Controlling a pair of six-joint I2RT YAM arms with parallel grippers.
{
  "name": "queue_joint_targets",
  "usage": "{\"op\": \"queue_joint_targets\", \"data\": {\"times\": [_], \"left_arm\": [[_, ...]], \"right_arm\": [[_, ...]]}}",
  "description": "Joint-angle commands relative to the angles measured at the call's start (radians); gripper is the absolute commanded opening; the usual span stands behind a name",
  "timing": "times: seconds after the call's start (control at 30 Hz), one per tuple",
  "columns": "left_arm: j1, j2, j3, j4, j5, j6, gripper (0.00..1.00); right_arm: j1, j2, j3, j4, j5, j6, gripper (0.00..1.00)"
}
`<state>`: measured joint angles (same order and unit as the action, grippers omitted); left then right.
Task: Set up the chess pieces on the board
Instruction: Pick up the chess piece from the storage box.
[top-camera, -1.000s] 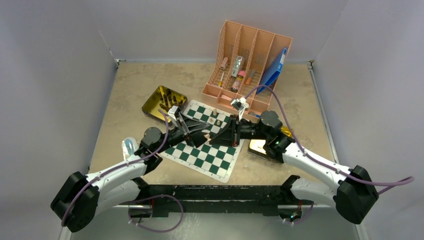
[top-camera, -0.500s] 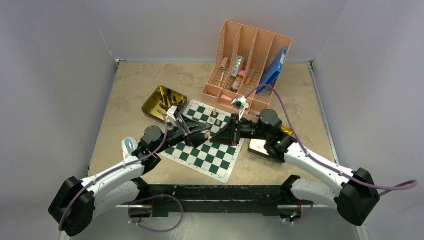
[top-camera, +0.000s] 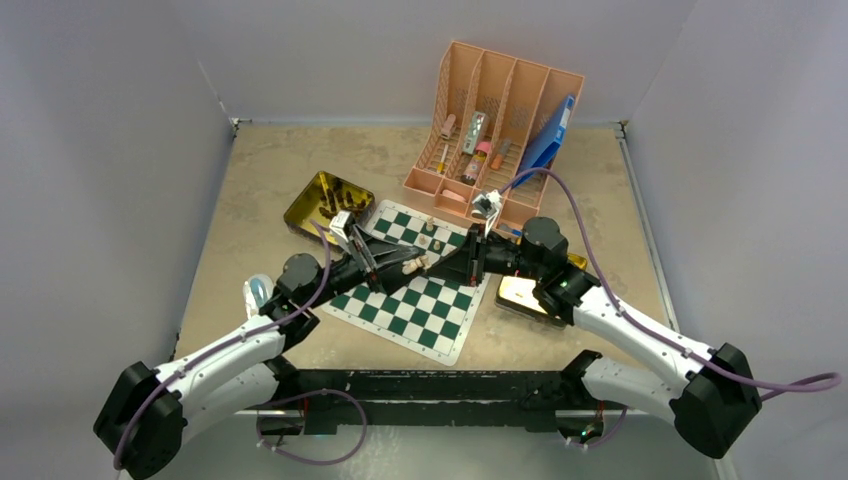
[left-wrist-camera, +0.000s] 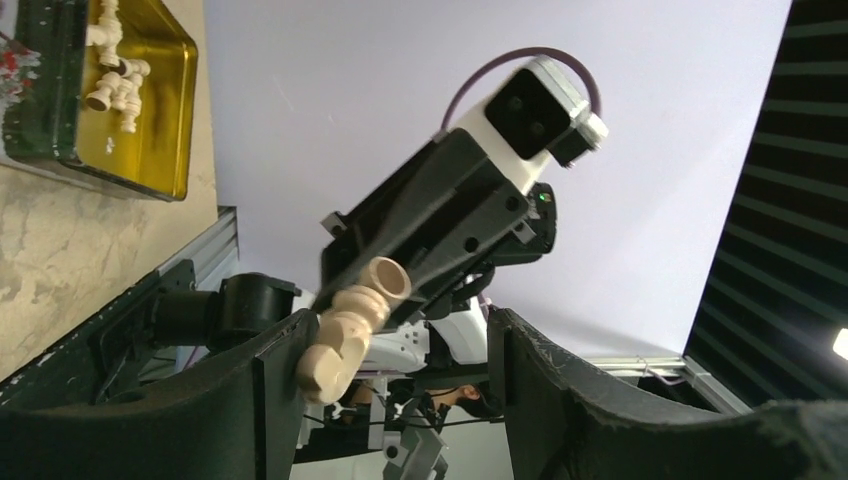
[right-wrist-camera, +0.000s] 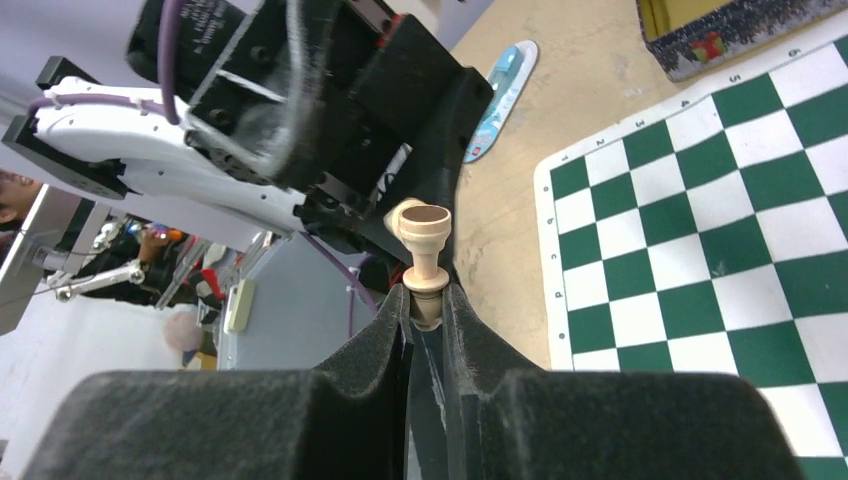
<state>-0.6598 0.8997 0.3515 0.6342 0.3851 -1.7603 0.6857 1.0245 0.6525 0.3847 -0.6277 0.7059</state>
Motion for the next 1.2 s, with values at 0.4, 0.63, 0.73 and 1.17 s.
{"op": "queue_joint_targets", "data": {"times": [0.4,0.63,0.73,1.17], "left_arm": [[-0.002,-0.051,0.030,0.044,-0.018,0.050,0.60],[-0.001,-0.087,0.001,-0.010,-0.033,0.069,0.62],[-0.001,-0.101,0.012,-0.066,-0.040,0.157,0.62],[-0.002,-0.092,0.051,-0.110,0.013,0.393,0.60]], "right_arm": [[-0.017,-0.028,-0.014,0.029,0.014,0.037,0.00],[-0.024,-0.039,-0.021,0.044,0.019,0.069,0.00],[-0.026,-0.045,-0.041,0.094,-0.009,0.109,0.00],[-0.028,-0.047,-0.033,0.099,0.002,0.158,0.00]]}}
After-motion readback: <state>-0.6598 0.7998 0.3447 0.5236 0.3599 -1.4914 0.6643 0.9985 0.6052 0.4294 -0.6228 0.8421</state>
